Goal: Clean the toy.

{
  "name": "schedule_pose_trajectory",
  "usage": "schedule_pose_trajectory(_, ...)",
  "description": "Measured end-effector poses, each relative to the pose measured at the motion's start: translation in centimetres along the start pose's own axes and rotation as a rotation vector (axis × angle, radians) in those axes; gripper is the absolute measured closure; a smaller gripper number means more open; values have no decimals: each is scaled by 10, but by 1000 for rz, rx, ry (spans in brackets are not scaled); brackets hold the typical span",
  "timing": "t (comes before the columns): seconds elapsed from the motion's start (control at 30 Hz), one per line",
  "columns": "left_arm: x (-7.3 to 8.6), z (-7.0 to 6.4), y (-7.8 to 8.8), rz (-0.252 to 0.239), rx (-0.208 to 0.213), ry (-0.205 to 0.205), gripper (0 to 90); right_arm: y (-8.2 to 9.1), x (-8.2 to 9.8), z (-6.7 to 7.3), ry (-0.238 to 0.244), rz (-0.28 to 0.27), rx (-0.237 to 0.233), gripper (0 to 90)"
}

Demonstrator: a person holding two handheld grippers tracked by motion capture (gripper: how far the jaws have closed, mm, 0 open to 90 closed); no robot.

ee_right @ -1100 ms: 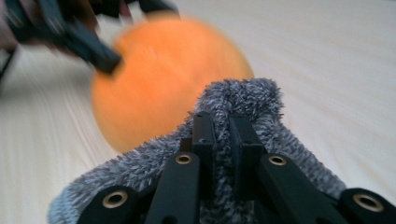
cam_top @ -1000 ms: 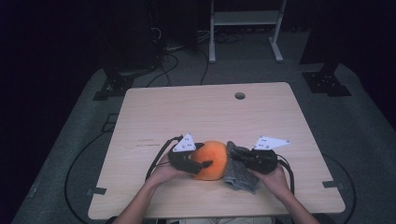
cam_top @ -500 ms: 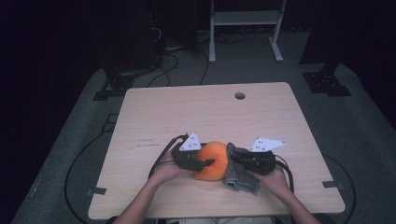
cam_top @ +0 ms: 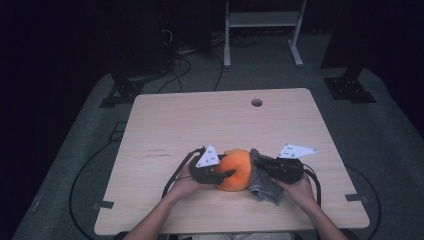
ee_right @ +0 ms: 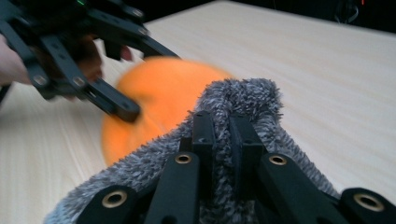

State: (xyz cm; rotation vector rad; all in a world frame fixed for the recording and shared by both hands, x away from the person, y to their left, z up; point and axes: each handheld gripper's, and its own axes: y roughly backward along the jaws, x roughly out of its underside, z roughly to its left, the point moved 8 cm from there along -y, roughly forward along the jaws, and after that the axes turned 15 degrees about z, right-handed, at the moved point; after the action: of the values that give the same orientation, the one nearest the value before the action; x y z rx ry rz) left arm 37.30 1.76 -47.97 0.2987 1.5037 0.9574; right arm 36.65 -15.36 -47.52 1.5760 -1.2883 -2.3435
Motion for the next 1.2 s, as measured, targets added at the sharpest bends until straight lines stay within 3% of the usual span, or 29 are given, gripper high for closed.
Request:
schedule_pose_trajectory(0.07, 4, 2, 3, -4, 4, 14, 414, -1, 5, -3, -4, 22, 16, 818)
schedule_pose_trajectory(0.2, 5, 0, 4, -1, -1, -2, 408, 2, 6, -2, -3, 29, 21, 818)
schedule_pose_trajectory(0.3, 6, 1, 4, -16, 14, 16, 403, 6, -5, 3, 3, -18, -4, 817)
schedule_pose_trajectory(0.47, 9, 3, 5, -23, 22, 37, 400, -1, -9, 1, -13, -26, -29, 818)
schedule_pose_trajectory(0.53, 9, 3, 5, -23, 24, 35, 398, -4, -2, -4, -23, 3, -8, 819)
schedule_pose_trajectory(0.57, 9, 3, 5, -24, 25, 31, 397, -5, 8, -10, -51, 32, 0, 819)
schedule_pose_trajectory(0.67, 10, 4, 5, -28, 34, 37, 394, -2, 14, -13, -50, 53, 20, 818)
schedule_pose_trajectory(0.7, 10, 3, 5, -30, 35, 39, 391, 5, 10, -11, -48, 16, 16, 818)
schedule_pose_trajectory(0.73, 9, 3, 5, -29, 32, 35, 391, 5, 10, -11, -48, 16, 16, 818)
schedule_pose_trajectory(0.8, 8, 0, 5, -33, 27, 19, 389, 10, -4, -3, -12, -30, 8, 817)
schedule_pose_trajectory(0.93, 8, 0, 5, -29, 24, 6, 388, 5, -11, 1, -2, -31, -3, 815)
schedule_pose_trajectory(1.0, 9, 0, 5, -30, 31, 12, 386, -3, -5, -1, -26, -3, -11, 816)
schedule_pose_trajectory(1.03, 8, 0, 5, -27, 30, 7, 384, -6, 3, -5, -61, 17, -14, 817)
schedule_pose_trajectory(1.1, 8, 0, 5, -26, 30, 6, 382, -6, 12, -8, -60, 59, 11, 817)
schedule_pose_trajectory(1.2, 8, 0, 5, -27, 32, 9, 381, -1, 15, -10, -56, 65, 20, 817)
